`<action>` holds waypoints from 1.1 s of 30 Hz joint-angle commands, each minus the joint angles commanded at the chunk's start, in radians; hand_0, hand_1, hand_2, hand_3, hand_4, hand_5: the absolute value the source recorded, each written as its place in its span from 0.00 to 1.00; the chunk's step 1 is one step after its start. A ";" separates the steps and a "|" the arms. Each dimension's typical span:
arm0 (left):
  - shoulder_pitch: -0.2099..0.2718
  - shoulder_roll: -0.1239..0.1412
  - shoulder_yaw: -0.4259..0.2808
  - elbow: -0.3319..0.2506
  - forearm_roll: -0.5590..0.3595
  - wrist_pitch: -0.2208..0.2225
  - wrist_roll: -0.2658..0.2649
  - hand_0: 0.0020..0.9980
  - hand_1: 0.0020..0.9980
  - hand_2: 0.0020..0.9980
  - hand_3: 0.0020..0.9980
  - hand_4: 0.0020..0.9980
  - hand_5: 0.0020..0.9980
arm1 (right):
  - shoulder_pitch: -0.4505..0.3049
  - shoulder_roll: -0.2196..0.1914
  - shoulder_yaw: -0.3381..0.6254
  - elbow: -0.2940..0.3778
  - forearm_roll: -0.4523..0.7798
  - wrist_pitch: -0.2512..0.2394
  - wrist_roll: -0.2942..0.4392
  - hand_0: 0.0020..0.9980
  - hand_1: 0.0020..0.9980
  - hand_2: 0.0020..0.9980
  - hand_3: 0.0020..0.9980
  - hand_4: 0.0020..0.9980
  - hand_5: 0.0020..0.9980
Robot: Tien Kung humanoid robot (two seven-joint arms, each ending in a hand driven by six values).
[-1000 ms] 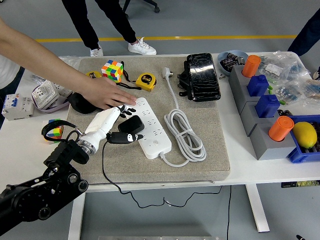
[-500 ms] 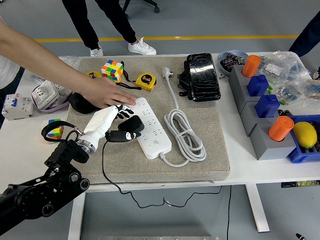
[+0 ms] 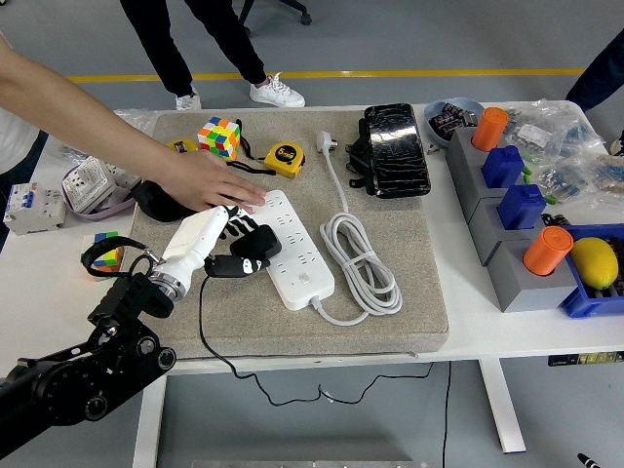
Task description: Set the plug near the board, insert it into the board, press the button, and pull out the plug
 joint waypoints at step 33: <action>0.004 0.005 -0.005 -0.016 -0.033 0.044 -0.082 0.28 0.43 0.43 0.51 0.76 0.05 | 0.000 -0.002 -0.009 0.000 0.001 0.000 0.000 0.58 0.64 0.60 0.54 0.93 0.47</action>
